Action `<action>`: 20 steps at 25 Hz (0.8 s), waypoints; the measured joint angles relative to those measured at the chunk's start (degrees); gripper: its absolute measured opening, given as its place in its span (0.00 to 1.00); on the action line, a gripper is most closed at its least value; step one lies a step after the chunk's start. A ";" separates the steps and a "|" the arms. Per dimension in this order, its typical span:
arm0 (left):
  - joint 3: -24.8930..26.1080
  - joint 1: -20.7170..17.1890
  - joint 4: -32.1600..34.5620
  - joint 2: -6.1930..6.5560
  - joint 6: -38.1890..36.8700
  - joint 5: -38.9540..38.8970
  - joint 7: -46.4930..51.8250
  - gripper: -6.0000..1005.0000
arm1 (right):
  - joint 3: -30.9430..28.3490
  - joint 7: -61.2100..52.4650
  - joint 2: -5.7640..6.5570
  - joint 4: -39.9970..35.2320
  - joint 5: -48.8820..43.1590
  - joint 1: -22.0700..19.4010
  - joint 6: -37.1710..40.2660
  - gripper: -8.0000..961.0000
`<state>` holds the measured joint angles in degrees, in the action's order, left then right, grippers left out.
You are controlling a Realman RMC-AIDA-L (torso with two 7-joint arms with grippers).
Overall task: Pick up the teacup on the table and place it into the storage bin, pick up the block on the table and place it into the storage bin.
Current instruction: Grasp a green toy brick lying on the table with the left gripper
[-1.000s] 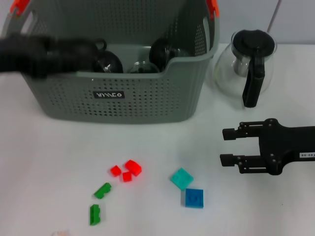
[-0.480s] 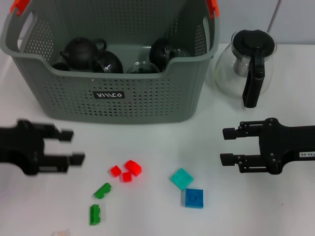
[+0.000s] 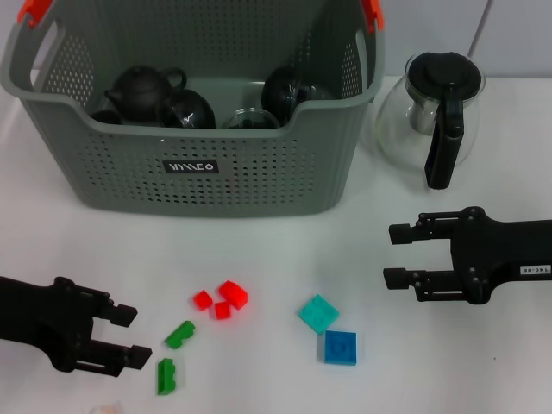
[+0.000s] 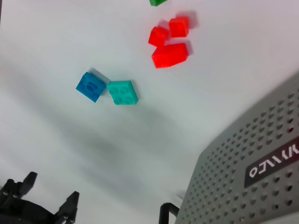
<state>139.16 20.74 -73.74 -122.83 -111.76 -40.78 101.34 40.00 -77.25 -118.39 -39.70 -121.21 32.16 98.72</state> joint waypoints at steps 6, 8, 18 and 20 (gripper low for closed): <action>-0.14 -0.42 -0.66 0.08 -0.69 0.48 -0.62 0.62 | 0.62 0.00 0.00 0.39 0.00 0.03 -0.88 0.71; -0.29 -0.43 -0.79 0.13 -0.75 0.84 -0.34 0.62 | 0.61 -0.01 0.00 0.40 0.00 -0.02 -0.89 0.71; -0.61 2.02 -2.66 0.35 -1.33 3.85 17.41 0.61 | 0.60 -0.01 0.15 0.42 0.00 0.08 -0.50 0.71; -1.36 2.65 -3.45 0.63 -1.86 4.08 25.51 0.60 | 0.60 -0.01 0.29 0.40 0.00 0.10 -0.47 0.71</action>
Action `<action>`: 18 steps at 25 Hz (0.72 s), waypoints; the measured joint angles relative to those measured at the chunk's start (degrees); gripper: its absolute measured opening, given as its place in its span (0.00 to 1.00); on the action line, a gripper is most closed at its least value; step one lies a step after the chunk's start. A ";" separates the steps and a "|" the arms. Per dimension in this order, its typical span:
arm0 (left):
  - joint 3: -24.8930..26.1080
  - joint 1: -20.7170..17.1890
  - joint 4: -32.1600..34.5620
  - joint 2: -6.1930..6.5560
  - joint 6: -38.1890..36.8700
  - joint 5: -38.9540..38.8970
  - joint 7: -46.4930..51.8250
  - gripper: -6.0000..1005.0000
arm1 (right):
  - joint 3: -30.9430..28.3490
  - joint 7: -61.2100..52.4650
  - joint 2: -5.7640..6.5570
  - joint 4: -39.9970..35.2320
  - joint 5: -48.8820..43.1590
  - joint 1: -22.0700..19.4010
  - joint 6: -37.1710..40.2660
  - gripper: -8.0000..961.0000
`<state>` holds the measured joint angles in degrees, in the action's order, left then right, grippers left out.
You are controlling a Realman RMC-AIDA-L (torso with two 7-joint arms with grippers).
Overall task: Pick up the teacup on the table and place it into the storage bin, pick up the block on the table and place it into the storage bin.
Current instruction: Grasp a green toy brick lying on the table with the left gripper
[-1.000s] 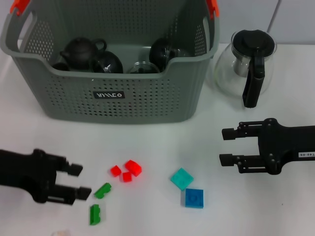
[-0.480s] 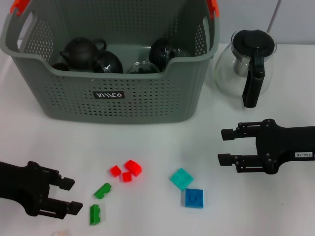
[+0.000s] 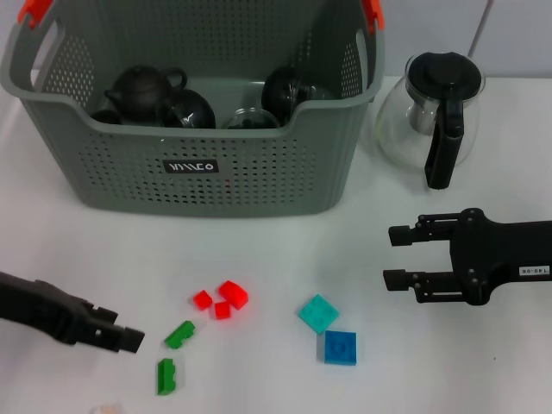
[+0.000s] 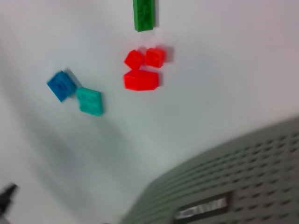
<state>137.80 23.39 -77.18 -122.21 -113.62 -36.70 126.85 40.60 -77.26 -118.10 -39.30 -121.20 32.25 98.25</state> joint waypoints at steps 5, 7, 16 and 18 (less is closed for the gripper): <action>-2.33 2.99 0.45 1.71 -1.85 0.09 21.09 0.60 | 0.01 0.00 0.24 -0.34 0.00 0.06 0.15 0.71; -4.39 3.80 1.12 2.51 -2.06 0.54 25.51 0.59 | 0.03 0.00 0.25 -0.48 0.00 0.09 0.16 0.71; -5.99 6.77 12.78 3.70 -0.42 3.72 32.00 0.58 | 0.20 0.86 0.24 -0.74 0.00 0.09 -1.58 0.71; -5.50 7.05 14.98 4.04 -0.30 4.32 32.62 0.56 | 0.49 1.38 0.25 -0.80 0.00 0.09 -2.11 0.71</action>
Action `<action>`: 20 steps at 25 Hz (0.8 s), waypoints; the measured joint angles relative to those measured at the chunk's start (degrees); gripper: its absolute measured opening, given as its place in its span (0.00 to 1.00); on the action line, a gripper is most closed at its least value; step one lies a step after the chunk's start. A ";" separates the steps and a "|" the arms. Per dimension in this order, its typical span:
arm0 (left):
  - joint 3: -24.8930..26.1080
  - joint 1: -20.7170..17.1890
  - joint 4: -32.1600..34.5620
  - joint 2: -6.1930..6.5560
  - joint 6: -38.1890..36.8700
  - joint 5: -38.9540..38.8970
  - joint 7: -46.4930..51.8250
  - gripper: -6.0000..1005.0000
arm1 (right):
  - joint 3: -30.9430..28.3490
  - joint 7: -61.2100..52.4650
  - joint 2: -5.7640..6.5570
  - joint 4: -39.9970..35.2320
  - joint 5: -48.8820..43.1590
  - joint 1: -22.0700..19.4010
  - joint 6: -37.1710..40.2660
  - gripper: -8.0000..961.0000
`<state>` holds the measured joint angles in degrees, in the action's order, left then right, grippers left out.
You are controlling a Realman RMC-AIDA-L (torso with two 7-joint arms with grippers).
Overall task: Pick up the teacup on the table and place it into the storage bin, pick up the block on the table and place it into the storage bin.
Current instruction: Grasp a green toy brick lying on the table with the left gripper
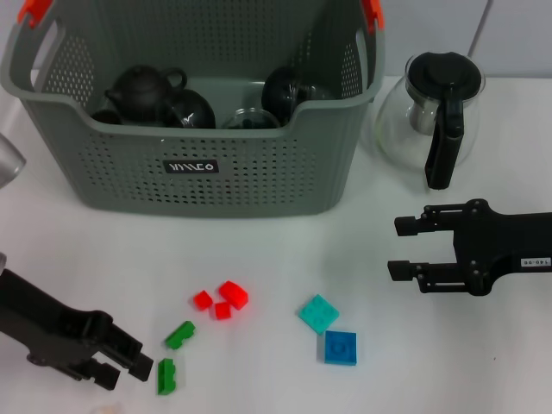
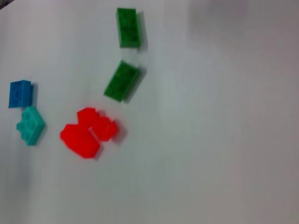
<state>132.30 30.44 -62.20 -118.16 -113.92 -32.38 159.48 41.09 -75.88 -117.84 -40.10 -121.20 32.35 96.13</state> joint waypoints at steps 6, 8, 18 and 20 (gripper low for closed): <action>0.32 0.33 2.11 1.49 -0.27 0.72 2.20 0.53 | 0.48 2.59 0.07 -0.04 -0.03 0.07 -0.86 0.71; 0.34 0.41 2.31 1.72 -0.31 1.34 2.54 0.53 | 0.49 2.99 0.07 -0.01 -0.04 0.08 -1.22 0.71; 0.15 2.17 5.48 2.15 0.20 7.06 2.97 0.53 | 0.48 3.15 -0.03 0.04 -0.09 0.06 -1.71 0.71; 0.36 2.55 5.83 1.94 0.44 8.18 3.24 0.53 | 0.48 3.16 -0.07 0.03 -0.09 -0.07 -1.73 0.71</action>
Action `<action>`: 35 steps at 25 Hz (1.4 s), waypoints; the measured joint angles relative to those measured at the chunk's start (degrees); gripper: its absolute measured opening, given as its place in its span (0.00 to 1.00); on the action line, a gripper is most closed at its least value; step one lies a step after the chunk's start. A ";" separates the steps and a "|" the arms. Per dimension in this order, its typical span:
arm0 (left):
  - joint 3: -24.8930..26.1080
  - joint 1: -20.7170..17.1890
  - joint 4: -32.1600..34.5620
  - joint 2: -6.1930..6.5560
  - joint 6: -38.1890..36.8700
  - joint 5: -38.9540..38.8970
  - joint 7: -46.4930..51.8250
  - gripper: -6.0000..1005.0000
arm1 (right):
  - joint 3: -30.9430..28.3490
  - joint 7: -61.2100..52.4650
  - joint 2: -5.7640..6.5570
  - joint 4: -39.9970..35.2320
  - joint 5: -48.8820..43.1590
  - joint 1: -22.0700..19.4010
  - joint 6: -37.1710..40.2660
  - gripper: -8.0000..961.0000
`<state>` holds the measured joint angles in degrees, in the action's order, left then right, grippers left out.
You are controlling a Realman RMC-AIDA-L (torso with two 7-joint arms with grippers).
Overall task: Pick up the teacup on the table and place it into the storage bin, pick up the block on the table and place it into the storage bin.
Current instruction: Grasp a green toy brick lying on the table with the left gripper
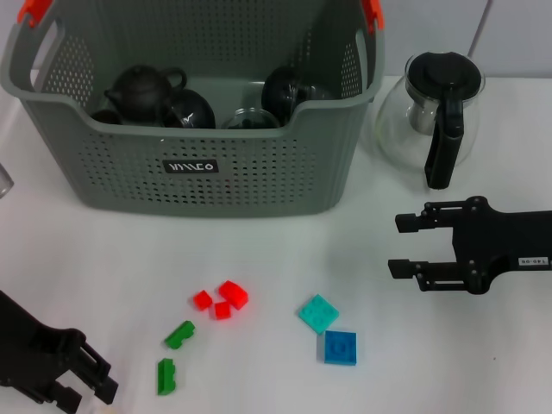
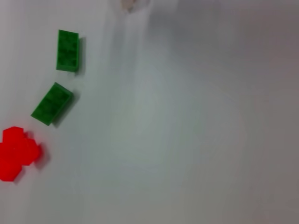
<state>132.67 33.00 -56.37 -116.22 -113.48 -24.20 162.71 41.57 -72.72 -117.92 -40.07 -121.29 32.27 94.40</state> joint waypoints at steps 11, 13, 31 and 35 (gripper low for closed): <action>-0.06 1.08 3.02 -0.85 0.62 1.08 1.09 0.41 | 0.00 0.80 0.13 0.06 0.00 -0.35 -0.10 0.71; 0.12 1.08 3.22 -0.75 0.72 1.46 1.22 0.38 | 0.00 0.83 0.14 0.07 0.00 -0.40 -0.11 0.71; 0.28 0.66 7.01 -1.07 3.40 3.58 1.32 0.35 | 0.00 1.44 0.15 0.18 -0.05 -0.48 -0.31 0.71; 0.28 0.64 7.17 -1.40 3.86 3.82 1.45 0.35 | 0.00 1.44 0.15 0.17 -0.68 -0.47 -0.47 0.71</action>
<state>132.95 33.63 -49.20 -117.62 -109.62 -20.38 164.16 41.57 -71.28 -117.77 -39.91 -121.98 31.81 93.93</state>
